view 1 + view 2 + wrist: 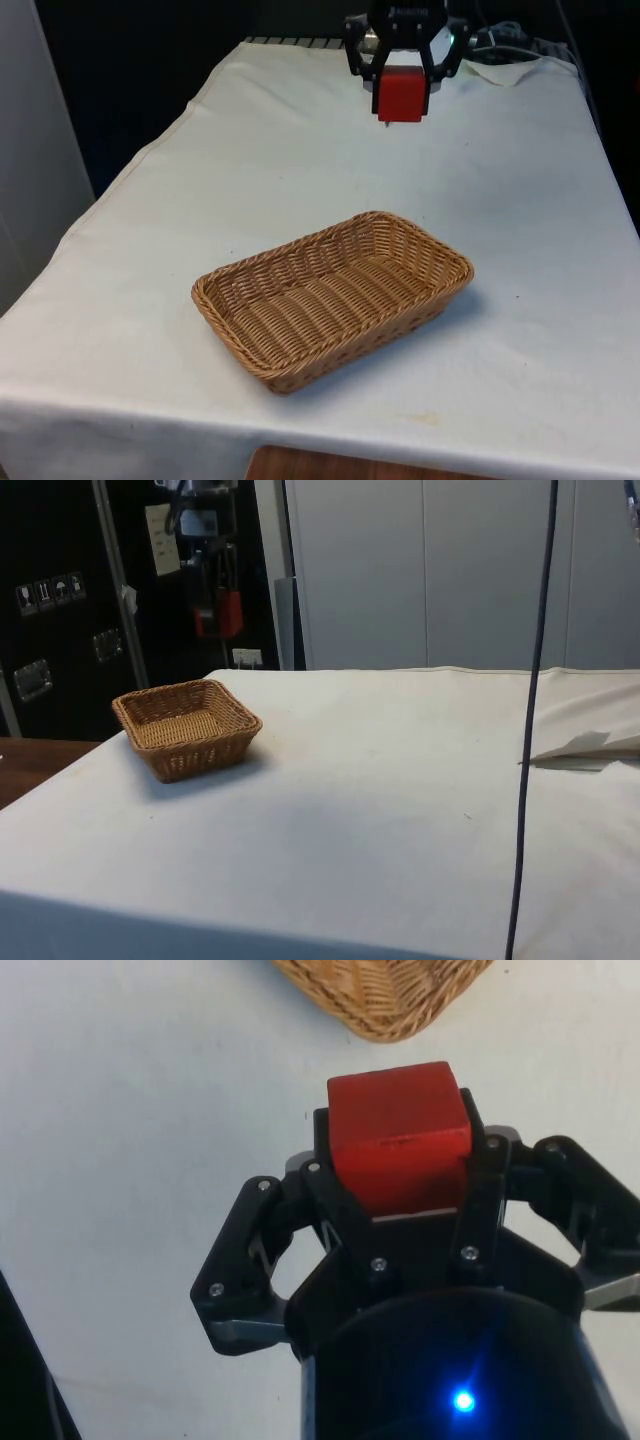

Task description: Pick up the cube and place it into the basket.

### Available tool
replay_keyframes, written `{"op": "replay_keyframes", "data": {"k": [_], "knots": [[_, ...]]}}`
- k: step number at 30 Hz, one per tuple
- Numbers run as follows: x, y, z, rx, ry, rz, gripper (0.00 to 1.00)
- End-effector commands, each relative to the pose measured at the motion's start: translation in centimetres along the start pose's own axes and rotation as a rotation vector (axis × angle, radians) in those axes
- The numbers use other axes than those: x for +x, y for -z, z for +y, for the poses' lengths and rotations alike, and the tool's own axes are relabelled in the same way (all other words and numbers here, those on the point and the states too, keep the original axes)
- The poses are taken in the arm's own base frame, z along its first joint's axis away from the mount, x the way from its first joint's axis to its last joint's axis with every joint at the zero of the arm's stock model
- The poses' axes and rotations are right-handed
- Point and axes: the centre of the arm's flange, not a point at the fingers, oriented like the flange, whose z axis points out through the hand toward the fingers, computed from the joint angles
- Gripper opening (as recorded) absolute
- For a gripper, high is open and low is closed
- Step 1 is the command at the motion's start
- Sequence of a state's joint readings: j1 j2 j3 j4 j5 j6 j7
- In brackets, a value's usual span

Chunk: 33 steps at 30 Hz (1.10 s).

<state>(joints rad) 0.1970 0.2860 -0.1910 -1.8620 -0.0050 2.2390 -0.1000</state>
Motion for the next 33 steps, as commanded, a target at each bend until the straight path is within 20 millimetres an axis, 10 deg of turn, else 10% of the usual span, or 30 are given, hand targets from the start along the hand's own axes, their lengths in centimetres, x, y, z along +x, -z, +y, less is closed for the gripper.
{"op": "replay_keyframes", "data": {"k": [1, 33], "knots": [[0.3, -0.2, 0.1, 0.003, -0.003, -0.004, 0.0], [6.5, -5.7, 2.5, 0.032, -0.025, 0.012, 0.0]]}}
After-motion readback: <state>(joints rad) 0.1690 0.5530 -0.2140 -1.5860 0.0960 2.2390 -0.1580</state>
